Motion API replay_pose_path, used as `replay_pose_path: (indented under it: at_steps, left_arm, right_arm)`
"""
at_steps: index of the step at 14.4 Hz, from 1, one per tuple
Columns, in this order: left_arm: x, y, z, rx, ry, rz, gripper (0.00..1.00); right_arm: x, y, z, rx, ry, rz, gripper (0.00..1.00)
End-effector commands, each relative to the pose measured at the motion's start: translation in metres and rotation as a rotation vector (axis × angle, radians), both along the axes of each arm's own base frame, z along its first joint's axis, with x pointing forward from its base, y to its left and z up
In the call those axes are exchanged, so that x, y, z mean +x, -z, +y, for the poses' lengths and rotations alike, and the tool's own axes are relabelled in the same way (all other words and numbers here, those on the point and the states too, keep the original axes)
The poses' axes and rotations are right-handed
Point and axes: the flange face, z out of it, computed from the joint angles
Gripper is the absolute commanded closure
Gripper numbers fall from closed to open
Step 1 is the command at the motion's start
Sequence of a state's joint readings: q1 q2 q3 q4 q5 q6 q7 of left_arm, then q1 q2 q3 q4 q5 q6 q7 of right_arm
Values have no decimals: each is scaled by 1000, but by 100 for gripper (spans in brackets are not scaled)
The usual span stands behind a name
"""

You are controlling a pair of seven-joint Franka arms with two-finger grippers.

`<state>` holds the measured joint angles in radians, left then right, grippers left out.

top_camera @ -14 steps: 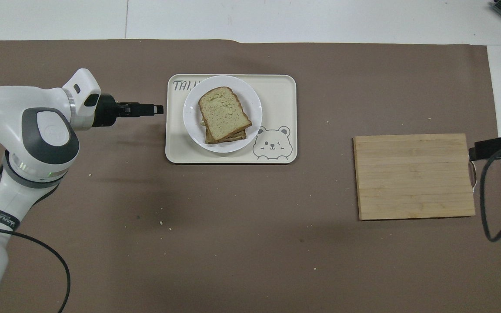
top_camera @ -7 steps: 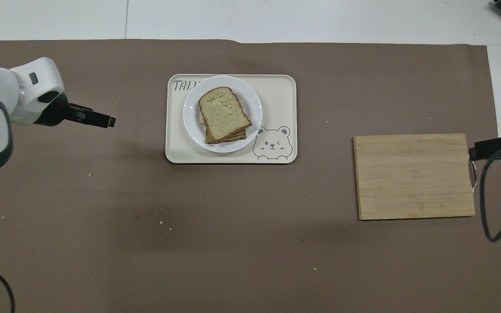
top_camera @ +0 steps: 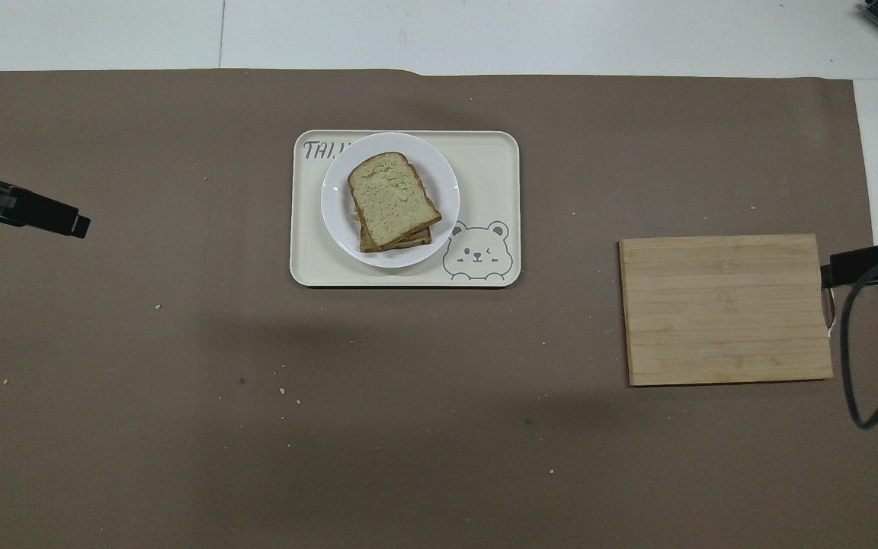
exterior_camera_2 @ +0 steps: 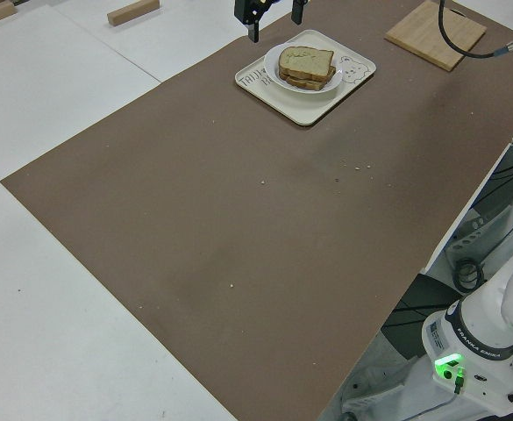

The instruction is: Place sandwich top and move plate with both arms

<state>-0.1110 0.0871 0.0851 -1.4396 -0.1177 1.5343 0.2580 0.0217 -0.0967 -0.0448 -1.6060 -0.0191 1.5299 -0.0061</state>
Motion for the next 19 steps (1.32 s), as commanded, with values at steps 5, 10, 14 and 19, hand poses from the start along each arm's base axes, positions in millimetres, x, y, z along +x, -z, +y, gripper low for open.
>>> replay_pose_path:
  at_steps: [5,10,14,19]
  left_arm:
    - [-43,-63,7,103,-38,13,0]
    - [-69,-66,17,88,-49,26,0]
    - [-74,-66,24,96,-61,55,0]
    - [-77,-66,29,98,-69,74,0]
  right_arm:
    - [-2,-3,-1,22,-24,29,0]
    - [4,-2,0,-10,-32,29,0]
    - [-2,-10,4,-5,-36,15,0]
    - [-4,-10,0,-6,-31,21,0]
